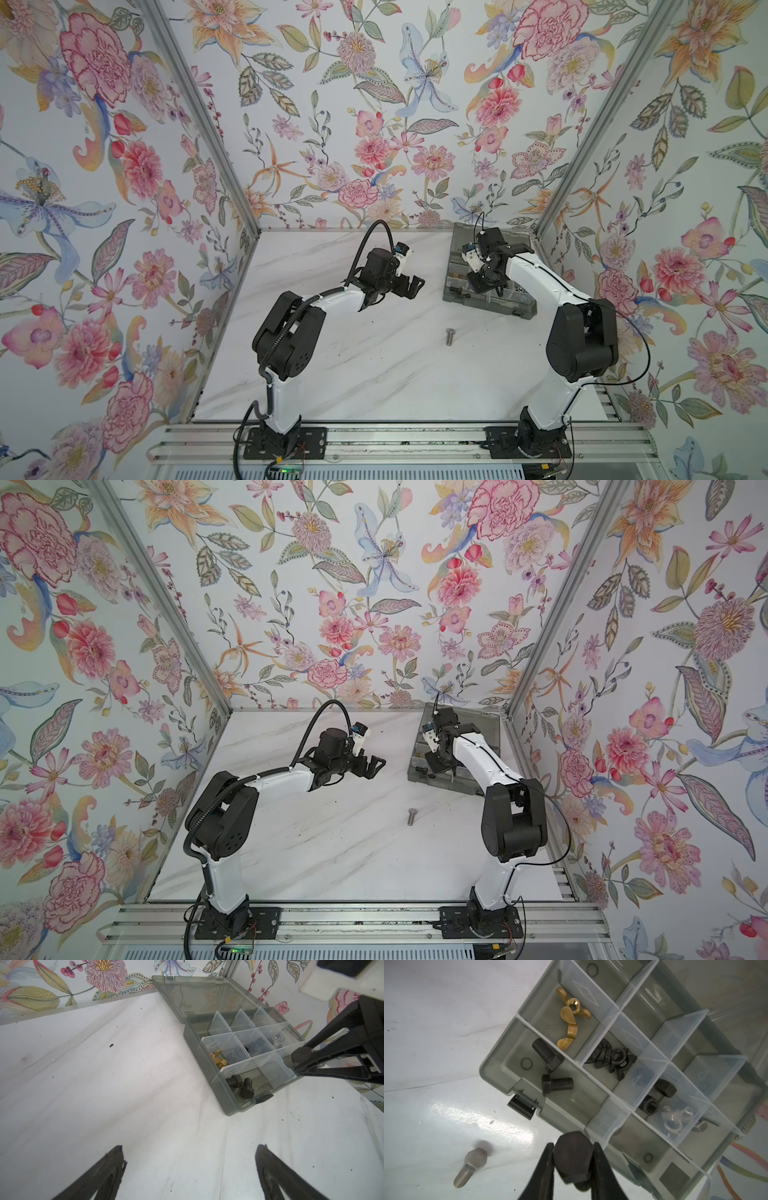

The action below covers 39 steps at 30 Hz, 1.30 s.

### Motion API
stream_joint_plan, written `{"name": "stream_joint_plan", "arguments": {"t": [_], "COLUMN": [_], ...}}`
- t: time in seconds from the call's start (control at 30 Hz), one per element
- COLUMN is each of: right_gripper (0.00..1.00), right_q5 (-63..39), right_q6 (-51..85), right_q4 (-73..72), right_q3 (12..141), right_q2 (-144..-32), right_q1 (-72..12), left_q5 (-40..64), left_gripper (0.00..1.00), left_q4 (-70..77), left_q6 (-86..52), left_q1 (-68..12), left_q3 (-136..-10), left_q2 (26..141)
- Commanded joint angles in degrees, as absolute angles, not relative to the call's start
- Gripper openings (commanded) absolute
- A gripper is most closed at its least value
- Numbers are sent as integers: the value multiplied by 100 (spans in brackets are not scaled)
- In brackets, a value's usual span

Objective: Sort the screws and nuts into containers
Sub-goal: Place the screw into the container.

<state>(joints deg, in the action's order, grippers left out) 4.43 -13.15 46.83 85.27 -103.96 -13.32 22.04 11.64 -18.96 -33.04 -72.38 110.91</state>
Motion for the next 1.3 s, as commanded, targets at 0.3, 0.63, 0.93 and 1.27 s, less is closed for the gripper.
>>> {"name": "stream_joint_plan", "arguments": {"t": [0.3, 0.63, 0.93, 1.27], "right_gripper": [0, 0, 30, 47], "right_q5": [1046, 1110, 1125, 932], "right_q6": [-1235, -1190, -1115, -918], "right_q4": [4522, 4499, 4497, 4509], "right_q3": [9056, 9019, 8998, 8984], "right_q2": [-11002, -11215, -11259, -10916], "right_q1": [-1248, -1370, -1423, -1454], "left_q5": [2222, 2162, 2167, 2171], "left_gripper": [99, 99, 99, 99], "left_q4": [1250, 1160, 1152, 1168], "left_q6": [-2014, -1940, -1942, -1942], "left_q1": [-3251, -3248, -3243, -3248], "left_q3": [-7170, -7156, -7162, -7144], "left_q2": [11016, 10983, 10980, 10970]}}
